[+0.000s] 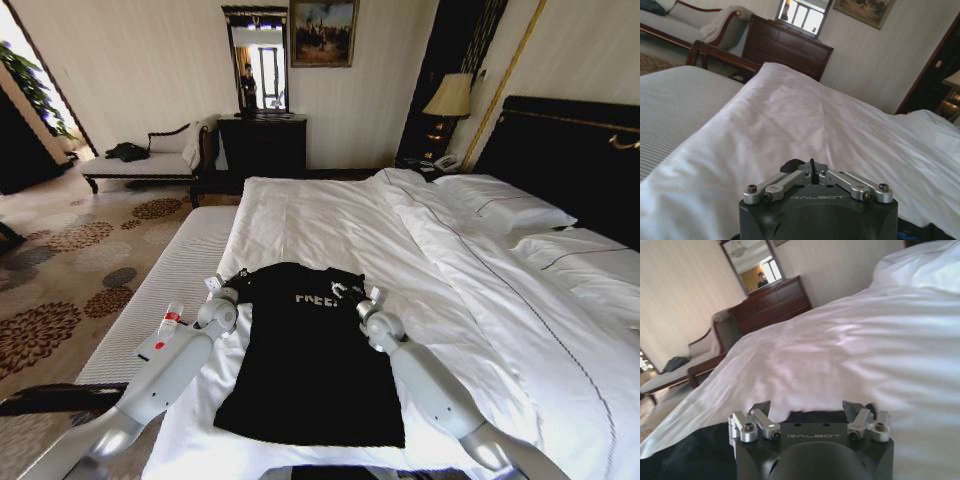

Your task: Fold the clothes on the bed.

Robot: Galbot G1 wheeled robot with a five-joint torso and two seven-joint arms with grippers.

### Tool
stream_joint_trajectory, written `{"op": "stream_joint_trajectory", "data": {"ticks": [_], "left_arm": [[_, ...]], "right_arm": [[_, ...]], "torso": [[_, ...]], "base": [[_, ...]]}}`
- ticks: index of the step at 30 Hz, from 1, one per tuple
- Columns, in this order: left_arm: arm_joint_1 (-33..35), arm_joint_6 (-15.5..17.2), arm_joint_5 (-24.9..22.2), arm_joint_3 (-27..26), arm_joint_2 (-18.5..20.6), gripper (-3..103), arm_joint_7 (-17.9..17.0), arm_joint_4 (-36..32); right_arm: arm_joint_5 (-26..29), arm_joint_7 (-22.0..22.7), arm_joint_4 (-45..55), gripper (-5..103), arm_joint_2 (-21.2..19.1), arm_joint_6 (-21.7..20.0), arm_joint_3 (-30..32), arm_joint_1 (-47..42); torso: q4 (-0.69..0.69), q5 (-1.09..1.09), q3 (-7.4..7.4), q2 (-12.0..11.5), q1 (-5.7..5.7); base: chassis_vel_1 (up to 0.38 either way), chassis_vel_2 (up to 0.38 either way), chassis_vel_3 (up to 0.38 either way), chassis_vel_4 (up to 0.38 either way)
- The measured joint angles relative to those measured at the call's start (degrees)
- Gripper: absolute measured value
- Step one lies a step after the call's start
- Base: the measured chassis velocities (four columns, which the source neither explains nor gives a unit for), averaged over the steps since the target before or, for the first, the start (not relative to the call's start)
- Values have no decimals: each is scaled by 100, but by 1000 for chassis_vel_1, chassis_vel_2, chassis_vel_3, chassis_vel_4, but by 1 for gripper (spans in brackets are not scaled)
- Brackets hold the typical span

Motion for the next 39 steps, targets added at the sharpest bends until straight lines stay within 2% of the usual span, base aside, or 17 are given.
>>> {"op": "stream_joint_trajectory", "data": {"ticks": [1, 2, 4, 9, 12, 17, 20, 22, 28, 31, 32, 35, 36, 39], "left_arm": [[21, 17, -78, 23, 13, 1, -38, -106], [98, 39, -142, 105, 86, 1, -114, -382], [121, 51, -137, 286, 147, 1, -178, -603], [-17, 57, -81, 697, 77, 1, -262, -644], [-225, 51, 25, 1193, -140, 1, -343, -501], [-423, 40, 77, 1546, -351, 1, -376, -263], [-491, 33, 97, 1619, -451, 1, -396, -137], [-646, 20, 111, 1799, -846, 1, -523, 303], [-575, 114, 145, 1927, -851, 0, -609, 304], [-494, 220, 153, 1944, -733, 16, -629, 148], [-494, 220, 153, 1944, -733, 16, -629, 148], [-457, 284, 271, 1953, -538, 32, -613, -93], [-457, 284, 271, 1953, -538, 32, -613, -93], [-486, 296, 199, 1781, -501, 43, -603, -176]], "right_arm": [[21, 0, -2, 78, -78, 7, 76, -29], [58, -28, -48, 89, -247, 17, 234, -114], [73, -88, -88, 97, -410, 34, 408, -273], [89, -151, -80, 100, -534, 44, 676, -559], [89, -197, -68, 100, -599, 63, 905, -765], [75, -213, -68, 100, -606, 80, 1028, -860], [66, -216, -68, 100, -596, 84, 1046, -882], [34, -218, -35, 100, -555, 90, 1071, -931], [32, -221, 5, 100, -550, 95, 1073, -945], [86, -223, 27, 100, -559, 95, 1071, -931], [86, -223, 27, 100, -559, 95, 1071, -931], [178, -220, 0, 100, -575, 87, 1011, -841], [178, -220, 0, 100, -575, 87, 1011, -841], [269, -219, -108, 100, -595, 77, 918, -737]], "torso": [[-4, 0, 0, 0, 0], [-5, 2, 0, 0, -1], [1, 4, 0, 0, -1], [0, 3, 0, 0, -1], [-3, 2, 0, 0, -1], [0, 3, 1, 0, 0], [1, 1, 1, 0, 0], [-2, 2, 1, 0, -1], [0, 1, 1, 0, 0], [0, 1, 0, 0, -1], [0, 1, 0, 0, -1], [0, 0, 1, 0, -1], [0, 0, 1, 0, -1], [-1, 0, 1, 0, -1]], "base": [[0, 0, 0, 0], [0, 0, 0, 0], [0, 0, 0, 0], [0, 0, 0, 0], [0, 0, 0, 0], [0, 0, 0, 0], [0, 0, 0, 0], [0, 0, 0, 0], [0, 0, 0, 0], [0, 0, 0, 0], [0, 0, 0, 0], [0, 0, 0, 0], [0, 0, 0, 0], [0, 0, 0, 0]]}}
